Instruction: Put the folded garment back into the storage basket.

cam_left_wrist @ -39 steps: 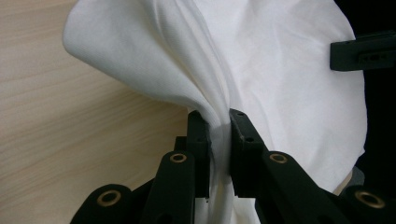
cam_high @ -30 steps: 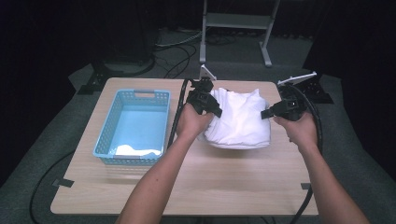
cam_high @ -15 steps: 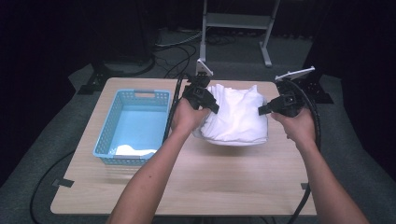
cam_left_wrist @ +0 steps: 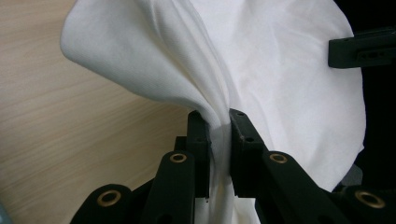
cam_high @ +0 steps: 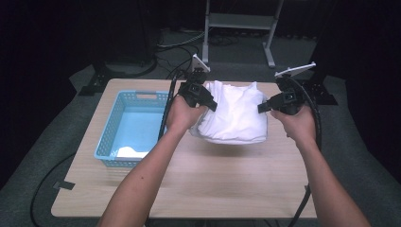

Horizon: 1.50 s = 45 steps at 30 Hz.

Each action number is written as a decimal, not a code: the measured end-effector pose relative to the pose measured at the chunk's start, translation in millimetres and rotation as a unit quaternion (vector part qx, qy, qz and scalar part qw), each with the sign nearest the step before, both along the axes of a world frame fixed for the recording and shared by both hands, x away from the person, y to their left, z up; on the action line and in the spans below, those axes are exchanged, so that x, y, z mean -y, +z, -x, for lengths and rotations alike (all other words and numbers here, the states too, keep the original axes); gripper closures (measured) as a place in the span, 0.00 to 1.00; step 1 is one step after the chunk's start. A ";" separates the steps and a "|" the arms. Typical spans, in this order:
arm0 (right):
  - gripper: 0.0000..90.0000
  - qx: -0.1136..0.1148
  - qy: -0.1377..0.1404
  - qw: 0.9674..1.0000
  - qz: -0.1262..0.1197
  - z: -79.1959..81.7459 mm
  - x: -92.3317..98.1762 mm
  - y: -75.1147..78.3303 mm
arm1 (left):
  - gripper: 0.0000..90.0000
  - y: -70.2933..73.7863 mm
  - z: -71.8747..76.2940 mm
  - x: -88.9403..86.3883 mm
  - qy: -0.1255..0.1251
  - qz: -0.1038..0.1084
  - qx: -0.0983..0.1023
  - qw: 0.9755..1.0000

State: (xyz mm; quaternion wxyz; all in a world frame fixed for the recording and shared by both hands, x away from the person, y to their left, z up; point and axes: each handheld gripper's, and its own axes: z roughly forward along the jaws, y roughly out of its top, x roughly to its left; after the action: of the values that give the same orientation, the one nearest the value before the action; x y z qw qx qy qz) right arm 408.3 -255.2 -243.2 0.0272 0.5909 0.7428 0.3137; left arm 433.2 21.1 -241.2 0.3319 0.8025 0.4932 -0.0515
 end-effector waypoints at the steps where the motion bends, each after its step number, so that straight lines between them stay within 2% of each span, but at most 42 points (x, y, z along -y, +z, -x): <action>1: 0.99 0.000 0.001 1.000 0.000 0.0 -1.4 0.3 | 0.90 0.7 0.3 -1.6 0.000 0.001 0.000 1.000; 24: 0.99 0.004 0.022 1.000 0.011 -8.4 -41.1 8.0 | 0.90 7.6 1.1 -41.0 0.014 0.002 0.003 1.000; 45: 0.99 0.007 0.046 0.999 0.017 -19.0 -86.5 8.6 | 0.90 11.1 3.1 -83.5 0.031 0.001 0.008 1.000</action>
State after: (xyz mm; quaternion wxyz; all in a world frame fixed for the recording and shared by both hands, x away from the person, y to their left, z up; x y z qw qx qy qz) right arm 427.3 -168.7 -234.6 0.0280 0.5536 0.7741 0.3058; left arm 430.0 104.6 -230.1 0.3379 0.7870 0.5149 -0.0358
